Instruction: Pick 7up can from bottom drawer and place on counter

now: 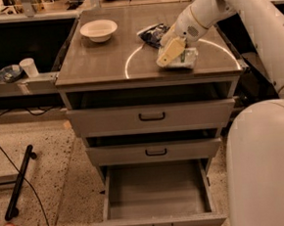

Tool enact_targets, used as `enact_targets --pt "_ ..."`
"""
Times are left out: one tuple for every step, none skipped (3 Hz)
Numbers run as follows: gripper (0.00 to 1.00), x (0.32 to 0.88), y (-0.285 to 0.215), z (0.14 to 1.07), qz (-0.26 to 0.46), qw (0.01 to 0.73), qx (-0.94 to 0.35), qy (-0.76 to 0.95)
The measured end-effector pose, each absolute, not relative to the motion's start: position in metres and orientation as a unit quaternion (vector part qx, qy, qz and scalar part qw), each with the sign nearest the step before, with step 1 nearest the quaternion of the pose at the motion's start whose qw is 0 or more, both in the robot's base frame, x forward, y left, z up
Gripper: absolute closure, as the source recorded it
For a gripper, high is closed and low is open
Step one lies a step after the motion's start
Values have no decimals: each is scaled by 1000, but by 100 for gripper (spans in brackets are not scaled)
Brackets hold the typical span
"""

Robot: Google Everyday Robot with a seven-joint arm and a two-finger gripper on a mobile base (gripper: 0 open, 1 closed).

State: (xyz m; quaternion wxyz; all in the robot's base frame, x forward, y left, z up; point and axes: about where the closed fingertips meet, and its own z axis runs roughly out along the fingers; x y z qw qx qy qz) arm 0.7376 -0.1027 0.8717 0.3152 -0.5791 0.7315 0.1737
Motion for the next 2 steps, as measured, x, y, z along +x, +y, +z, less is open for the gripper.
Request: enact_targets --pt "0 738 -103 872 174 315 -579 732" --pt "0 738 -103 872 174 315 -579 732"
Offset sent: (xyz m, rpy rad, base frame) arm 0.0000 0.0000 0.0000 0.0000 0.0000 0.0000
